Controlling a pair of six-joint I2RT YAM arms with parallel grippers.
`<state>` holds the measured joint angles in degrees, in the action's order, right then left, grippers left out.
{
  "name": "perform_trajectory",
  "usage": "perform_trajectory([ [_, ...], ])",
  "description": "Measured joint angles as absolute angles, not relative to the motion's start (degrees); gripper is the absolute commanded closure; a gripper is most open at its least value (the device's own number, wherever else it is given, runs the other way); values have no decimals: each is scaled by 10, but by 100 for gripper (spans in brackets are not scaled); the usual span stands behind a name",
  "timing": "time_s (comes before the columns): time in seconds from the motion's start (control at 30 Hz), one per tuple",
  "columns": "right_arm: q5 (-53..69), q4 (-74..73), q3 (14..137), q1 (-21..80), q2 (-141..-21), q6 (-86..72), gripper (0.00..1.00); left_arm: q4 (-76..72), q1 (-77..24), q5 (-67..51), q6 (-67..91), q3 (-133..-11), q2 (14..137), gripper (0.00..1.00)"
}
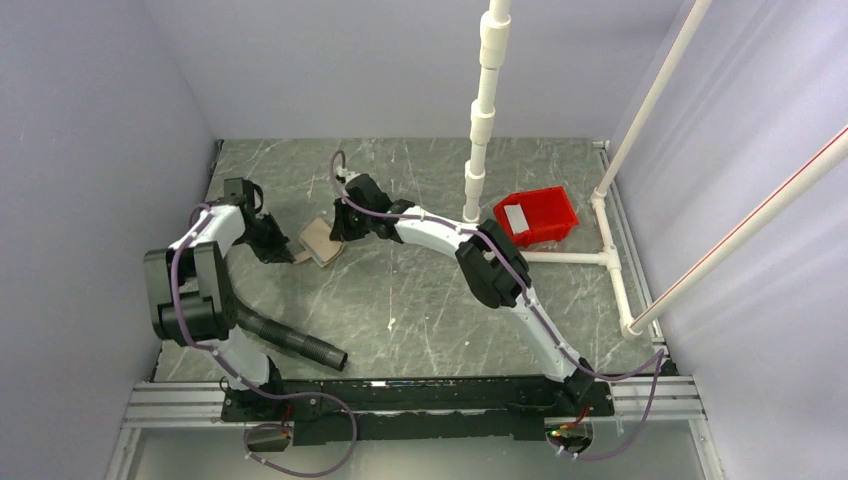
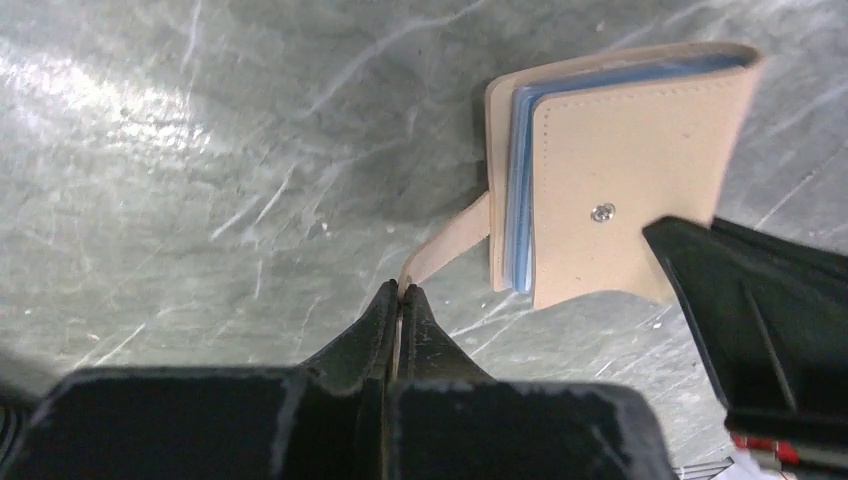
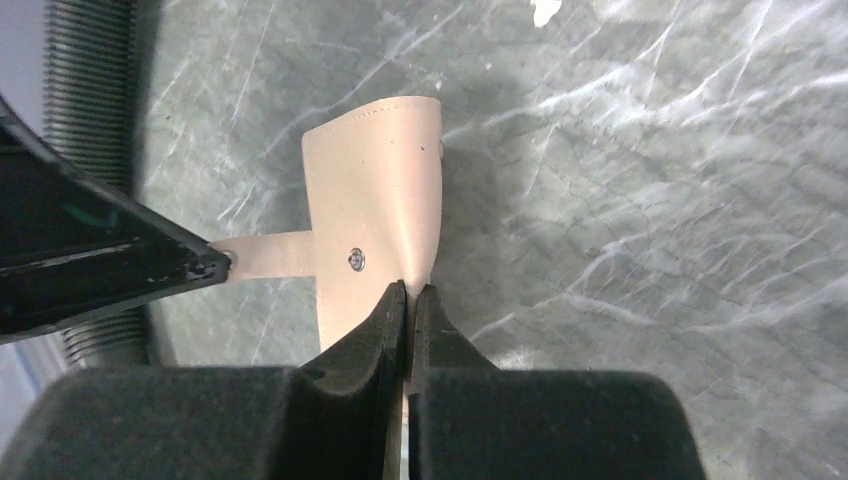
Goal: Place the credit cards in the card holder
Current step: Open the card holder at the center of the board.
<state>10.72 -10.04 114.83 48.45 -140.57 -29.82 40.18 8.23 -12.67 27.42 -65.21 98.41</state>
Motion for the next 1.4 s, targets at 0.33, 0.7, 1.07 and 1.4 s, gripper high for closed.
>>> perform_trajectory([
  [0.33,75,-145,1128,469,-1389,-185,21,349,91,-178,252,-585,880,100],
  [0.7,95,-57,1004,523,-1302,-31,18,325,91,-212,246,-583,827,100],
  [1.07,55,-15,1078,559,-1346,-36,27,320,91,-222,246,-573,827,100],
  [1.4,43,-34,1106,556,-1382,-36,38,319,91,-227,242,-572,827,100],
])
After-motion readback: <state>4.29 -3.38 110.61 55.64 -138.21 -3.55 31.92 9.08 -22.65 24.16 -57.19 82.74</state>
